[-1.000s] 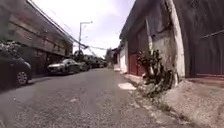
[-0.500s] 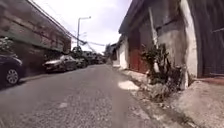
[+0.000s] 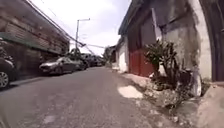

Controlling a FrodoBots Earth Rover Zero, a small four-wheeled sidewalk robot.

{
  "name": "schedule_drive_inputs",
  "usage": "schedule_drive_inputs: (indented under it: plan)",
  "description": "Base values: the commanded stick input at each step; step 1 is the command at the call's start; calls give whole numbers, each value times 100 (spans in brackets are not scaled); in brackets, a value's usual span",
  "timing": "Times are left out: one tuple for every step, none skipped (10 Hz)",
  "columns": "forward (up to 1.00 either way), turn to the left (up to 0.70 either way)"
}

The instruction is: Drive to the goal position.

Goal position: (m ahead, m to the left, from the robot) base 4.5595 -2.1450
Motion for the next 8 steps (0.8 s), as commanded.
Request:
schedule_drive_inputs:
  plan:
    - [70,4]
    - [70,7]
    - [70,20]
    - [70,33]
    - [70,28]
    - [70,1]
    - [70,1]
    - [70,1]
